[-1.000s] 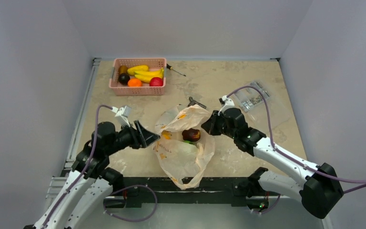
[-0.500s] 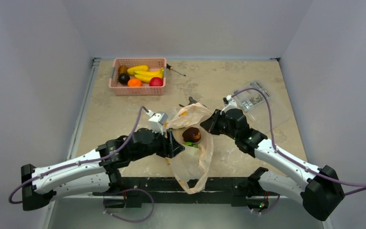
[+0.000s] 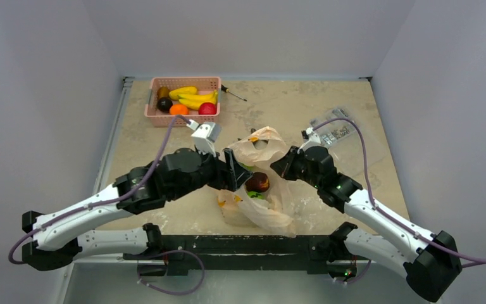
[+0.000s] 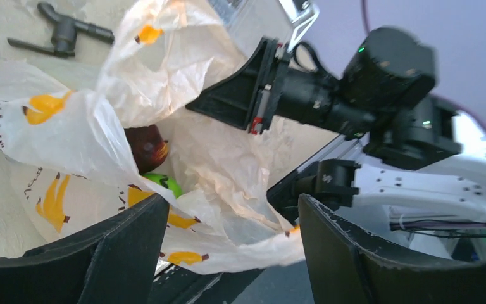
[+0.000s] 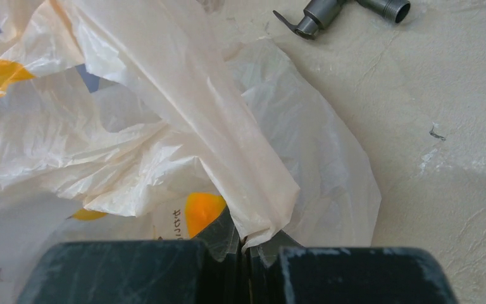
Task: Take the fake fruits out of the plastic bag
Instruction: Take out the fake fruit from the plastic bag.
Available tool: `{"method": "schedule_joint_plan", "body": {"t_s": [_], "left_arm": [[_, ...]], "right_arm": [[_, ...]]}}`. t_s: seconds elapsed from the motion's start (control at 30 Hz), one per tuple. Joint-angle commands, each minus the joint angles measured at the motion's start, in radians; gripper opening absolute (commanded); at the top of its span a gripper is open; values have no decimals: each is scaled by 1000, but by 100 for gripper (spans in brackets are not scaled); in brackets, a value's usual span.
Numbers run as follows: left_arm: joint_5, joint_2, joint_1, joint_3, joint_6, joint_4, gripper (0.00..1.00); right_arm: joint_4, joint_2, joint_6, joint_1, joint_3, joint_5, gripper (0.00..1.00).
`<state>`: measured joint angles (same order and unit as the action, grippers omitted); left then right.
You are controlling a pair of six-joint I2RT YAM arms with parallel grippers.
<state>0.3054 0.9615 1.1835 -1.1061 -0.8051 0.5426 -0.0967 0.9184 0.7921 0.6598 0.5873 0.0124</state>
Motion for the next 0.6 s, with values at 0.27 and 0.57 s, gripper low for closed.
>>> {"method": "schedule_joint_plan", "body": {"t_s": [0.27,0.57], "left_arm": [[-106,84,-11,-311,61,258,71],[-163,259,-2,-128,28,-31,47]], "right_arm": [[34,-5,-1,-5,35,-9,0],[20,-33,35,-5,40,2,0]]}}
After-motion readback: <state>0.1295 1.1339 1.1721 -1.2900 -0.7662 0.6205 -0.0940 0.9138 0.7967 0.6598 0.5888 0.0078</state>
